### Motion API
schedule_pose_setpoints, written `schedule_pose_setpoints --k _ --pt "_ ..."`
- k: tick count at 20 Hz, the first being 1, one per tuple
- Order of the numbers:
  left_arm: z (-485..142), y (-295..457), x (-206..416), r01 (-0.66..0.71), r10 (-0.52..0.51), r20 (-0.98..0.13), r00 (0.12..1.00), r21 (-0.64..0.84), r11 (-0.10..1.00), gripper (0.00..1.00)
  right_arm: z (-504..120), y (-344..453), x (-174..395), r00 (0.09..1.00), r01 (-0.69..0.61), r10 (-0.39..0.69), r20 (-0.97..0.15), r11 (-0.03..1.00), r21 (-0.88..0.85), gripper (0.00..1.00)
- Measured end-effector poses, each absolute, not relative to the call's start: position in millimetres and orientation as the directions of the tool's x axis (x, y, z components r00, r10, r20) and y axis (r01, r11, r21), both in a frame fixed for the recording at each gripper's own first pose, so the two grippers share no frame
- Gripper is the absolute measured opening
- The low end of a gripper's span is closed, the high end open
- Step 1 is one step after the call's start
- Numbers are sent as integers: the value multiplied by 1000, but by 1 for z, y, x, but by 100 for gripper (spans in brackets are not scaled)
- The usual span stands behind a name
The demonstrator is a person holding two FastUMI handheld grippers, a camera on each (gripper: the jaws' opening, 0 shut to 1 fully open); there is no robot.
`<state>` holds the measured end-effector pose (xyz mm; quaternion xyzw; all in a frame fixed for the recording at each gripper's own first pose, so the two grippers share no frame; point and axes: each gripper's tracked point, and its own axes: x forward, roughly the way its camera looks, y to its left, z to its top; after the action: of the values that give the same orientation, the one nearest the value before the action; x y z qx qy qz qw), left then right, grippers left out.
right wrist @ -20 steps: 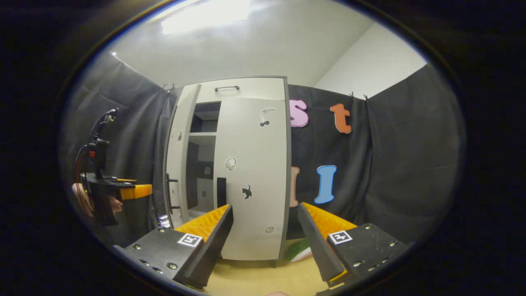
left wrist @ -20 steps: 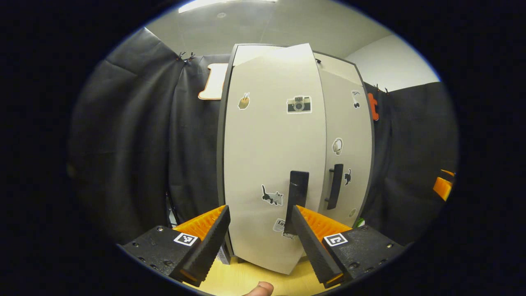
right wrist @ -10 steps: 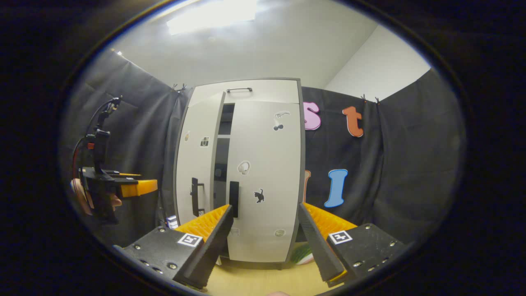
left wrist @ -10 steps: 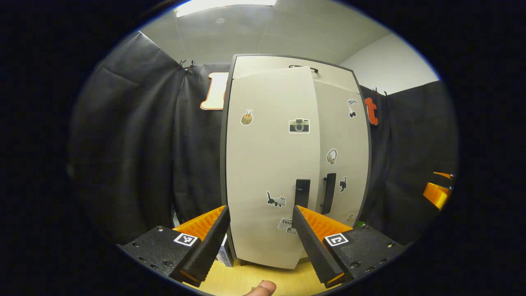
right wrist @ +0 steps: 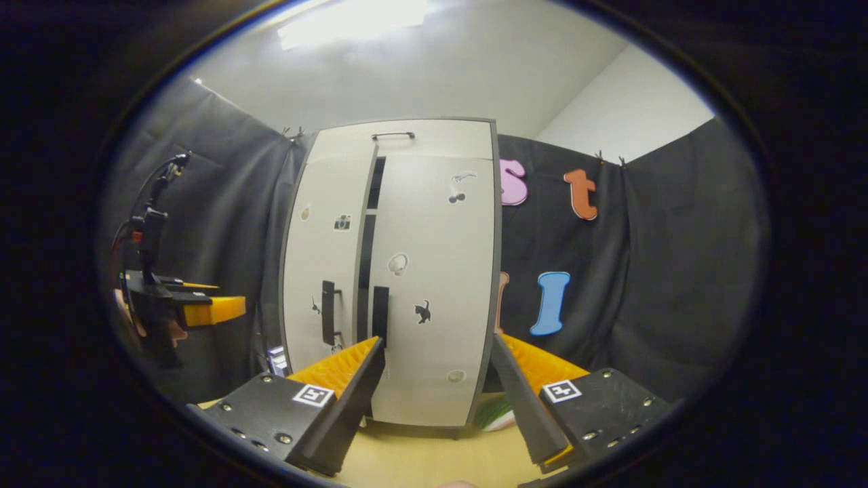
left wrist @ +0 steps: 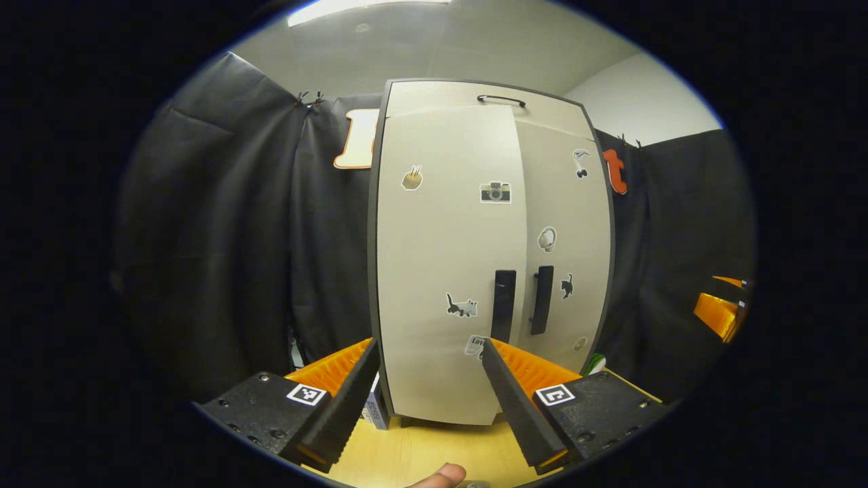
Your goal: Grasp the bottle in the cabinet with the left hand and place it on the coaster, then close the right door with the right hand and the left door with the left hand.
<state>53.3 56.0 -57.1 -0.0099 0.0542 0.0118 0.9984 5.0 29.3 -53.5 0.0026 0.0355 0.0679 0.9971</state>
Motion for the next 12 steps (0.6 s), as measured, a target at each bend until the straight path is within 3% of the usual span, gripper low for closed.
schedule_pose_setpoints --k 4,6,7,11,12 --pt "-56 41 47 24 -27 -101 995 -31 999 96 -54 19 3 992 -104 105 -64 994 12 96" --pt "-53 37 46 39 -41 -86 995 -28 999 96 -51 12 3 995 -80 80 -56 997 10 92" --pt "-52 35 47 45 -47 -84 995 -25 999 96 -50 13 2 995 -80 81 -52 997 14 96" --pt "-48 28 46 66 -72 -86 994 -71 995 96 -46 10 -1 997 -69 70 -37 997 20 93" --pt "-46 28 47 67 -74 -87 993 -83 994 96 -45 11 0 997 -71 71 -32 997 16 96"
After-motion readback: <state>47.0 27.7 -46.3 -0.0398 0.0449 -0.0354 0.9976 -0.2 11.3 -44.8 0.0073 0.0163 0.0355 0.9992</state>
